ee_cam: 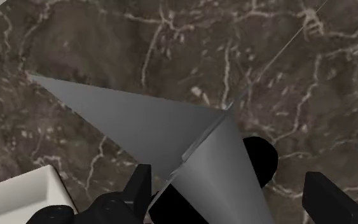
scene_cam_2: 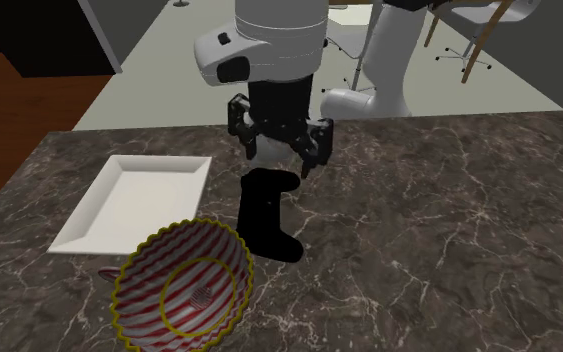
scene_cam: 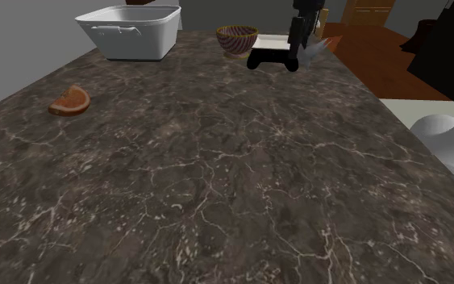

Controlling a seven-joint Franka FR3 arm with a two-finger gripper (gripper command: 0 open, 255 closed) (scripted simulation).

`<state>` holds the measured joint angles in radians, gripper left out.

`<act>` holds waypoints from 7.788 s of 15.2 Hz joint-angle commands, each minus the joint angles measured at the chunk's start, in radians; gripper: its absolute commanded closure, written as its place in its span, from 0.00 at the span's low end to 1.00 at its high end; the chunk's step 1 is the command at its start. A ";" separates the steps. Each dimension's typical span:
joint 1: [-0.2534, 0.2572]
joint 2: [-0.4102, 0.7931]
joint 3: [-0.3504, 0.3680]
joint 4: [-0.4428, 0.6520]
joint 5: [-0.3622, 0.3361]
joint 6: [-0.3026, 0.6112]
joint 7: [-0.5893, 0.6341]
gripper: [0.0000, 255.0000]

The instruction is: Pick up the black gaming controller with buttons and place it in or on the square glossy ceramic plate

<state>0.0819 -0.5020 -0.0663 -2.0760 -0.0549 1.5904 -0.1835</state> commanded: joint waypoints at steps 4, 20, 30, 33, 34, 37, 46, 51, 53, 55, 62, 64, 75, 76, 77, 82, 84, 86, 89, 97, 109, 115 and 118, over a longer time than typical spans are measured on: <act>0.067 0.272 -0.049 0.304 0.017 -0.118 -0.308 0.00; 0.072 0.282 -0.050 0.218 0.018 -0.036 -0.352 0.00; 0.072 0.282 -0.050 0.218 0.018 -0.036 -0.352 1.00; 0.072 0.290 -0.050 0.267 0.019 -0.077 -0.353 1.00; 0.072 0.294 -0.050 0.284 0.020 -0.091 -0.354 1.00; 0.072 0.304 -0.050 0.337 0.021 -0.133 -0.355 1.00; 0.073 0.352 -0.051 0.514 0.025 -0.263 -0.361 1.00; 0.043 0.430 -0.093 0.618 0.025 -0.287 -0.435 1.00; 0.021 0.483 -0.120 0.679 0.029 -0.295 -0.483 1.00; -0.003 0.543 -0.145 0.750 0.037 -0.307 -0.532 1.00; -0.130 0.824 -0.215 1.126 0.106 -0.406 -0.695 1.00; -0.153 0.865 -0.218 1.171 0.117 -0.411 -0.714 1.00; -0.134 0.775 -0.217 0.994 0.071 -0.328 -0.789 0.00; -0.142 0.794 -0.215 1.026 0.053 -0.381 -0.858 0.00; -0.139 0.778 -0.214 0.989 0.049 -0.359 -0.856 0.00; -0.125 0.716 -0.212 0.831 0.033 -0.262 -0.845 0.00; -0.122 0.701 -0.212 0.788 0.029 -0.234 -0.842 0.00; -0.122 0.701 -0.211 0.788 0.029 -0.234 -0.842 0.00; -0.122 0.701 -0.211 0.788 0.029 -0.234 -0.842 0.00; -0.122 0.701 -0.212 0.789 0.029 -0.235 -0.842 1.00; -0.141 0.775 -0.217 1.006 0.048 -0.380 -0.862 1.00; -0.176 0.882 -0.221 1.260 0.077 -0.528 -0.881 1.00; -0.166 0.904 -0.215 1.306 0.084 -0.554 -0.859 1.00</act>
<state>-0.0910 0.3919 -0.2845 -0.7831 0.0261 1.0406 -1.0552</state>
